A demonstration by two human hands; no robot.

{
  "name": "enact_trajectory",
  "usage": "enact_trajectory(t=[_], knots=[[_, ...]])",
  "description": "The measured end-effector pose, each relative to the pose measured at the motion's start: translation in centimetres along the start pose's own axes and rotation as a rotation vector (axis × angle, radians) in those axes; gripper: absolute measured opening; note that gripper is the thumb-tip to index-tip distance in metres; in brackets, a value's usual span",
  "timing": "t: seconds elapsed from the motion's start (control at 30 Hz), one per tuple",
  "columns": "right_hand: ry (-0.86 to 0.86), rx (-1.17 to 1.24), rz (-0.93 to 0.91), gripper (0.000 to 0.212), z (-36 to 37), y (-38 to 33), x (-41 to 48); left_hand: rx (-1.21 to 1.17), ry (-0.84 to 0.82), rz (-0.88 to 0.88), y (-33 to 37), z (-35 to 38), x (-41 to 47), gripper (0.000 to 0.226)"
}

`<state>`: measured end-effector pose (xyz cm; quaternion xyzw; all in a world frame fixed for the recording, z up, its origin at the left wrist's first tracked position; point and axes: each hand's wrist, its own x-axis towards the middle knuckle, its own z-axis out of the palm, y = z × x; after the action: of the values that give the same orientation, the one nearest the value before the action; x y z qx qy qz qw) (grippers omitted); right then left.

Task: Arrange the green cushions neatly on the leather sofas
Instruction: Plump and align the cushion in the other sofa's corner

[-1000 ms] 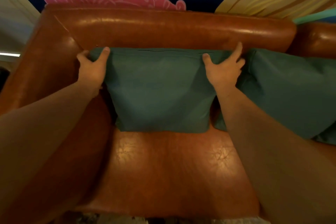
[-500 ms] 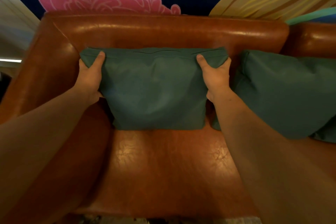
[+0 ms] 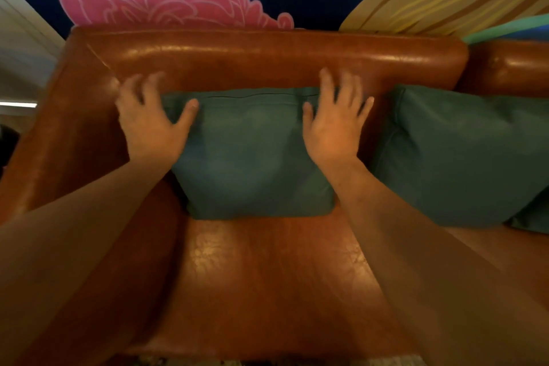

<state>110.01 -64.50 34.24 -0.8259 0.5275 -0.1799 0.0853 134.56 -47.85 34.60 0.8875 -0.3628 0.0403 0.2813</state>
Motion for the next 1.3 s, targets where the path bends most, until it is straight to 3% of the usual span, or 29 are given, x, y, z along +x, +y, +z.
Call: enact_trajectory(t=[0.1,0.17,0.37,0.53,0.73,0.9,1.07,1.2,1.3], knots=[[-0.285,0.006,-0.014,0.061,0.8,0.2,-0.5,0.227,-0.319,0.124,-0.2,1.3,-0.5,0.069],[-0.344,-0.003,-0.006,0.063,0.9,0.5,-0.6,0.277,-0.396,0.115,-0.2,1.5,-0.5,0.074],[-0.254,-0.224,-0.105,0.061,0.5,-1.9,-0.7,0.335,-0.331,0.23,1.7,1.7,-1.2,0.064],[-0.419,-0.171,-0.125,0.066,0.8,-1.7,-0.7,0.353,-0.447,0.265,1.8,2.1,-1.0,0.064],[-0.466,-0.163,-0.103,0.064,0.1,0.2,0.2,0.358,-0.415,0.12,-0.6,0.3,0.8,0.071],[-0.565,-0.105,-0.082,0.062,0.2,0.8,0.6,0.381,-0.554,0.099,-0.9,-0.1,1.9,0.074],[-0.362,-0.17,0.033,0.066,-0.4,2.7,0.9,0.383,-0.377,0.114,-1.3,-0.5,1.8,0.078],[-0.454,-0.026,0.105,0.067,0.8,3.4,-0.5,0.32,-0.52,-0.003,-2.8,0.7,0.6,0.08],[-0.496,-0.012,0.115,0.066,0.8,3.4,0.1,0.34,-0.535,-0.01,-2.3,0.8,0.8,0.081]])
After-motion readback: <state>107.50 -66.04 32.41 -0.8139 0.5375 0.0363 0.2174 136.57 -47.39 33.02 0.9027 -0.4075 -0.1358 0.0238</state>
